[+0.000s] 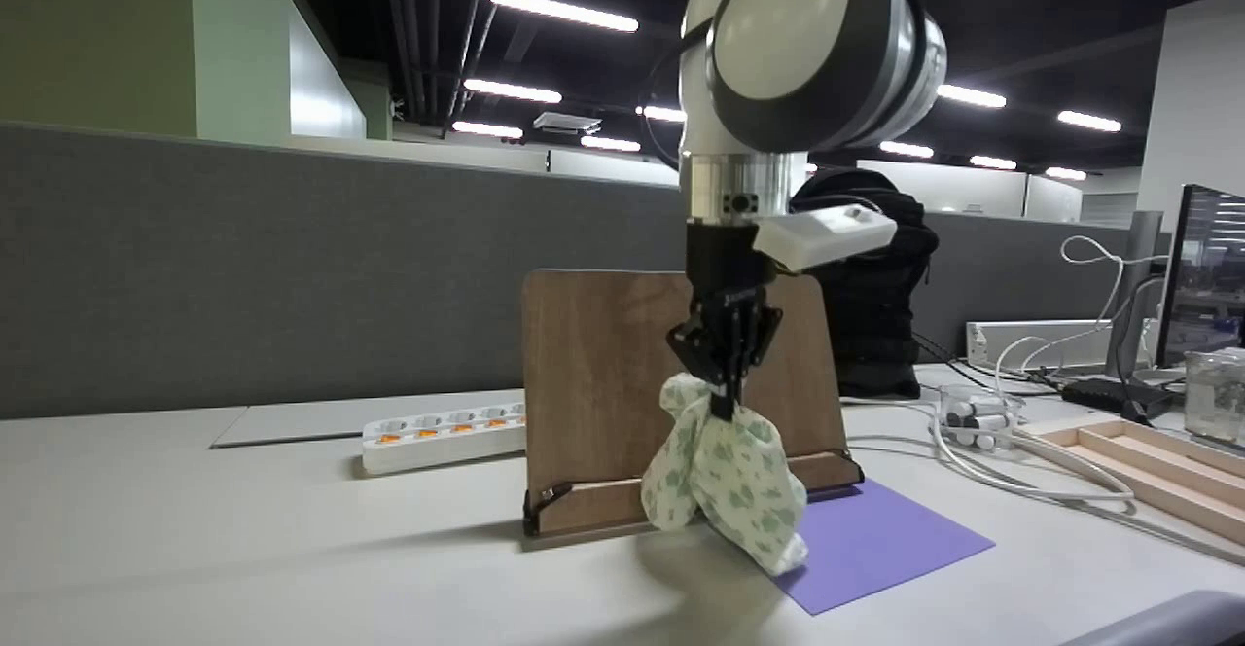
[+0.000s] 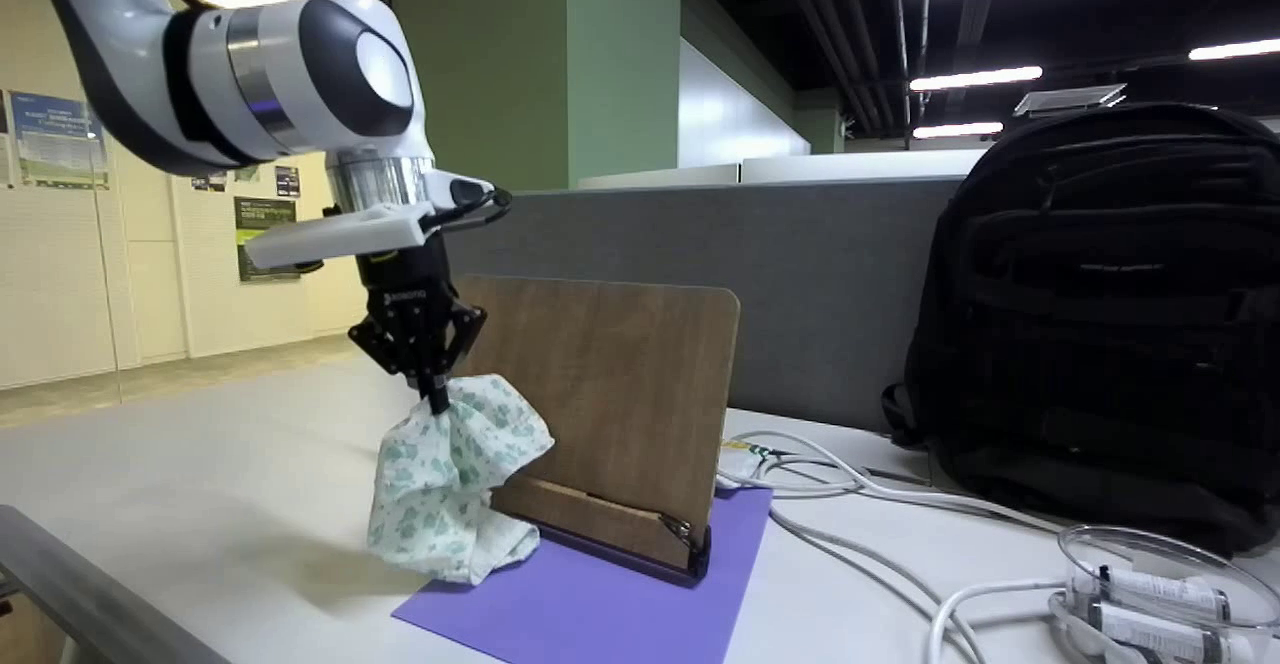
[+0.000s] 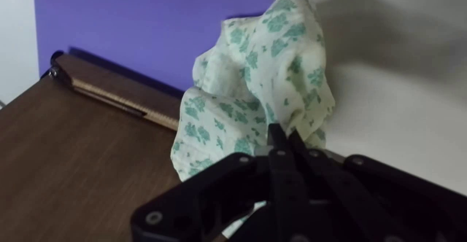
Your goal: Hang the white cloth on the wooden board
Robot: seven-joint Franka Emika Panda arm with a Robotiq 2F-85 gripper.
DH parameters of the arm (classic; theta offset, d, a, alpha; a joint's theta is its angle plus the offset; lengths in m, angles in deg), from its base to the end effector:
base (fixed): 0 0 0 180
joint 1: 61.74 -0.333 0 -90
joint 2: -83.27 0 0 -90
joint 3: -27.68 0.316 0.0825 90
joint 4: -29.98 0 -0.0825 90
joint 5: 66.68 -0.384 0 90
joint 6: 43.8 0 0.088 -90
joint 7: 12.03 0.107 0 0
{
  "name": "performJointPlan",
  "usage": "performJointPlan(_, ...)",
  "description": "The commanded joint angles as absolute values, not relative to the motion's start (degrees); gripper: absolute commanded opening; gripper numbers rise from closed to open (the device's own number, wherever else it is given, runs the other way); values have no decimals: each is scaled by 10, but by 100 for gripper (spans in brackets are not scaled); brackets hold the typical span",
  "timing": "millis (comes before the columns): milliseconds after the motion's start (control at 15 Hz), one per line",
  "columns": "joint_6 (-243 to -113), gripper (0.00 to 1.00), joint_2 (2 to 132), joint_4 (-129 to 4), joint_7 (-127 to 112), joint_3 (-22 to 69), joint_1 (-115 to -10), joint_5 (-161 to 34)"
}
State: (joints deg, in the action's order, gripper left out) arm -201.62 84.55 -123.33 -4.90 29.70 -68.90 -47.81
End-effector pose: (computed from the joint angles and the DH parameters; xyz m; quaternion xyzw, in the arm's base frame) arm 0.4172 0.0808 0.2517 0.9824 0.1661 0.0592 0.0621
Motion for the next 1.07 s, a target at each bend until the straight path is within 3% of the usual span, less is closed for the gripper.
performJointPlan(0, -1982, 1, 903, -1204, -16, 323, -684, -486)
performJointPlan(533, -1950, 1, 937, -1126, 0, 353, -650, -495)
performJointPlan(1000, -1982, 1, 936, -1138, 17, 356, -635, -463)
